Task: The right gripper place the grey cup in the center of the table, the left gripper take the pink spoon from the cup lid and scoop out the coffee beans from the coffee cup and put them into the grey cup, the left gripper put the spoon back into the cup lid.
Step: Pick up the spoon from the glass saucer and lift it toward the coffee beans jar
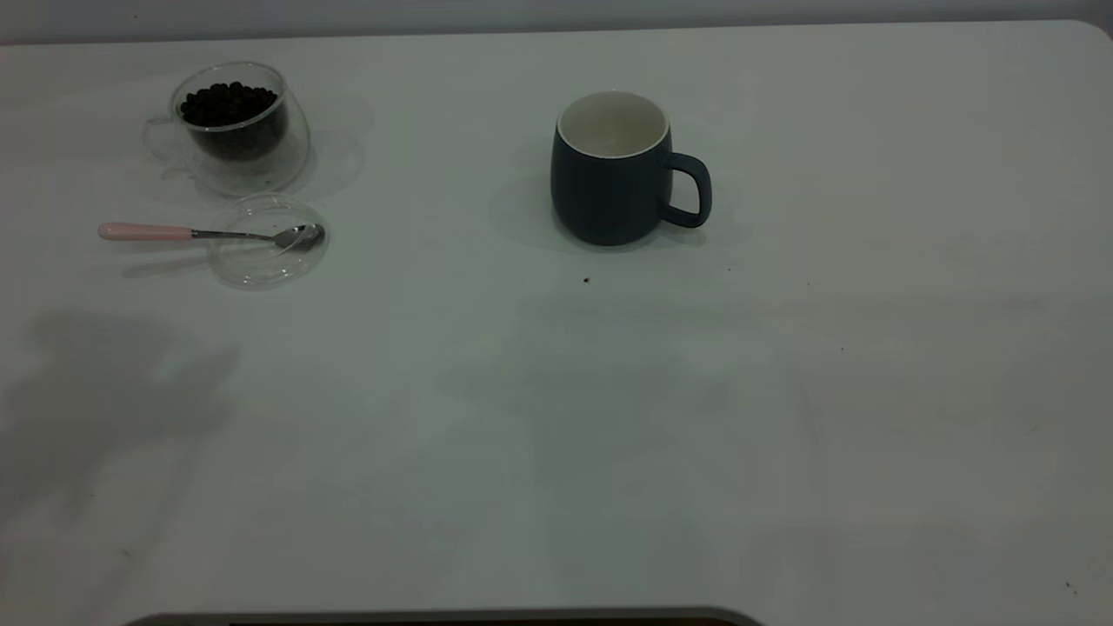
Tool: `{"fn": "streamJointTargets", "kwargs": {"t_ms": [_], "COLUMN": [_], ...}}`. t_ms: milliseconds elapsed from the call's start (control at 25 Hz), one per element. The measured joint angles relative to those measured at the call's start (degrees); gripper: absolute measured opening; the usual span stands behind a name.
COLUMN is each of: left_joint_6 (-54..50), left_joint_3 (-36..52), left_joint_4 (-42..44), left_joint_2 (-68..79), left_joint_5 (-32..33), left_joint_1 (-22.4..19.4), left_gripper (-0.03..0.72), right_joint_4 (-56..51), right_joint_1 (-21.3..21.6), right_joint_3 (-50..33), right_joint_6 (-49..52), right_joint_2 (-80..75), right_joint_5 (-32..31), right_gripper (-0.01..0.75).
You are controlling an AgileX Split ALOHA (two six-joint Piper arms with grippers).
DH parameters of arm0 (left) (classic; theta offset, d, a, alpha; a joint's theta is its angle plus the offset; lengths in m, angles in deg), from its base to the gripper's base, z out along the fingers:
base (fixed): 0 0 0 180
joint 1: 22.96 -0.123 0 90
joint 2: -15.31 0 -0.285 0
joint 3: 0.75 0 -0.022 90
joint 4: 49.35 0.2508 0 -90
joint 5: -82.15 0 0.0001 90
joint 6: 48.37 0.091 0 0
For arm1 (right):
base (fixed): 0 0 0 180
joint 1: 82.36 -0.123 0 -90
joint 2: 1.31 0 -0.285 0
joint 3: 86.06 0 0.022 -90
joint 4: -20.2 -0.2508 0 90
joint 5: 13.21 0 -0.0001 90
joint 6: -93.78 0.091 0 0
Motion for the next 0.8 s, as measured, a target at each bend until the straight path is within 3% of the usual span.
{"fn": "streamJointTargets", "kwargs": {"t_ms": [200,440,800], "left_joint_6": [5.8,14.1,24.7], "left_joint_3": [-5.7,-10.3,-11.1], "left_joint_4": [-4.4,-11.6,-17.2], "left_joint_2": [10.4,19.1,28.7], "left_joint_5": [4.8,12.3,21.3], "left_joint_1": [-5.4,-15.1,-26.0], "left_gripper": [0.582,0.582,0.582], "right_joint_4": [0.0,0.0,0.0], "right_joint_1": [0.0,0.0,0.0], "right_joint_3": [0.0,0.0,0.0], "right_joint_6": [0.0,0.0,0.0], "right_joint_2": [0.0,0.0,0.0], "right_joint_5": [0.0,0.0,0.0], "right_gripper": [0.59,0.59,0.59]}}
